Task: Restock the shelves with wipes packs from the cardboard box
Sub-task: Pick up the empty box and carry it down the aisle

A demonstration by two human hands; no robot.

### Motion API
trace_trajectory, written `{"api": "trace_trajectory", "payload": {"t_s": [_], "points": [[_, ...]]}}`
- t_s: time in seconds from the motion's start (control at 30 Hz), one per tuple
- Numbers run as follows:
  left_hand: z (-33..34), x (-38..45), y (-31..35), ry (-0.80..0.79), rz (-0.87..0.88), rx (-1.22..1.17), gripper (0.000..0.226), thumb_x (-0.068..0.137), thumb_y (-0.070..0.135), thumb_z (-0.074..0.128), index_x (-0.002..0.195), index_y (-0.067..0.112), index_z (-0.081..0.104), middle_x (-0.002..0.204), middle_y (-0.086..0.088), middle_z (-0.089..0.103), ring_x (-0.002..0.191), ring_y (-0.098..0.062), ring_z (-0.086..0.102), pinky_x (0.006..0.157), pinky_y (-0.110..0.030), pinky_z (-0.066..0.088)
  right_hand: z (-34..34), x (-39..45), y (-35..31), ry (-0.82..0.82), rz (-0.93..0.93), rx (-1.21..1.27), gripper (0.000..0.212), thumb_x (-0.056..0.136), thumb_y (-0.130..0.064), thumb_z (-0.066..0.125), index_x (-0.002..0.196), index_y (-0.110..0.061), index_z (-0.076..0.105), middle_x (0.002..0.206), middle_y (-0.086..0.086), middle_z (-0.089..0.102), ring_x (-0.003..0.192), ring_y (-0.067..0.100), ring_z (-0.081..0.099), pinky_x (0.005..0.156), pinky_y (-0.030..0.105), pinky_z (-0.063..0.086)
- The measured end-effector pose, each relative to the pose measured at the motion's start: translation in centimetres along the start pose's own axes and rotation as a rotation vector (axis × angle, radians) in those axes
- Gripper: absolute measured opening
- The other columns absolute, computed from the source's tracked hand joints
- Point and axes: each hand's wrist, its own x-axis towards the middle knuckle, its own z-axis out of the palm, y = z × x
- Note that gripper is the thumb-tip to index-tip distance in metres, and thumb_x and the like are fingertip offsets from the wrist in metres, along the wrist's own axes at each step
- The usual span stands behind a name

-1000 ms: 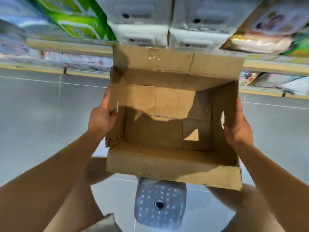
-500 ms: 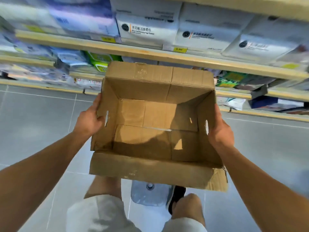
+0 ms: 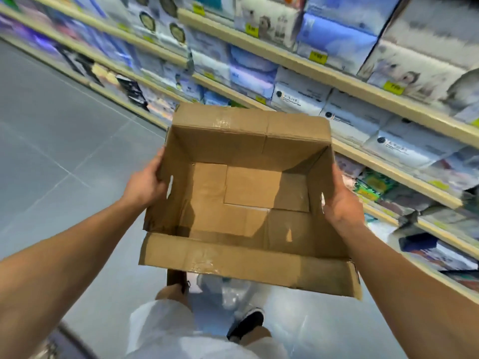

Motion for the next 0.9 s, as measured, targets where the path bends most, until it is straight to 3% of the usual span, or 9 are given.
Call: {"api": "trace_trajectory", "payload": {"t_s": [0.23, 0.37, 0.53, 0.77, 0.9], "points": [[-7.7, -6.2, -11.0, 0.126, -0.219, -0.036, 0.079, 0.091, 0.019, 0.056, 0.15, 0.045, 0.01, 0.134, -0.012, 0.056, 0.115, -0.038, 0.055, 0.097, -0.045, 0.045, 1.7, -3.1, -13.5, -0.046, -0.246, -0.076, 0.102, 0.089, -0.012, 0.061, 0.147, -0.051, -0.014, 0.1, 0.016, 0.067, 0.087, 0.033, 0.065, 0.067, 0.039, 0.048], [-12.9, -7.4, -19.2, 0.193, -0.338, -0.12, 0.077, 0.095, 0.019, 0.055, 0.149, 0.046, 0.007, 0.138, -0.009, 0.052, 0.117, -0.038, 0.054, 0.098, -0.051, 0.046, 4.0, -4.8, -23.1, -0.01, -0.35, -0.084, 0.1, 0.087, -0.008, 0.06, 0.15, -0.048, -0.007, 0.091, 0.013, 0.065, 0.075, 0.032, 0.06, 0.065, 0.039, 0.049], [-19.9, -8.6, -29.6, 0.256, -0.406, -0.147, 0.078, 0.095, 0.019, 0.052, 0.147, 0.051, 0.005, 0.139, -0.01, 0.051, 0.114, -0.039, 0.054, 0.096, -0.05, 0.047, 7.3, -7.6, -35.5, 0.035, -0.469, -0.077, 0.097, 0.083, -0.003, 0.058, 0.153, -0.043, 0.003, 0.102, 0.019, 0.064, 0.09, 0.036, 0.062, 0.071, 0.038, 0.045], [-26.9, -9.6, -39.4, 0.338, -0.476, -0.153, 0.077, 0.093, 0.017, 0.053, 0.149, 0.046, 0.008, 0.134, -0.014, 0.054, 0.109, -0.039, 0.054, 0.093, -0.046, 0.046, 10.5, -10.0, -49.1, 0.01, -0.57, -0.131, 0.094, 0.087, -0.014, 0.06, 0.152, -0.045, -0.001, 0.097, 0.019, 0.066, 0.089, 0.037, 0.063, 0.066, 0.036, 0.045], [-29.7, -9.1, -42.9, 0.364, -0.515, -0.151, 0.078, 0.092, 0.017, 0.053, 0.149, 0.046, 0.009, 0.132, -0.014, 0.057, 0.108, -0.04, 0.054, 0.091, -0.044, 0.046, 11.2, -10.2, -54.8, -0.027, -0.633, -0.139, 0.098, 0.084, -0.009, 0.06, 0.153, -0.041, -0.002, 0.094, 0.018, 0.063, 0.091, 0.036, 0.063, 0.07, 0.039, 0.046]]}}
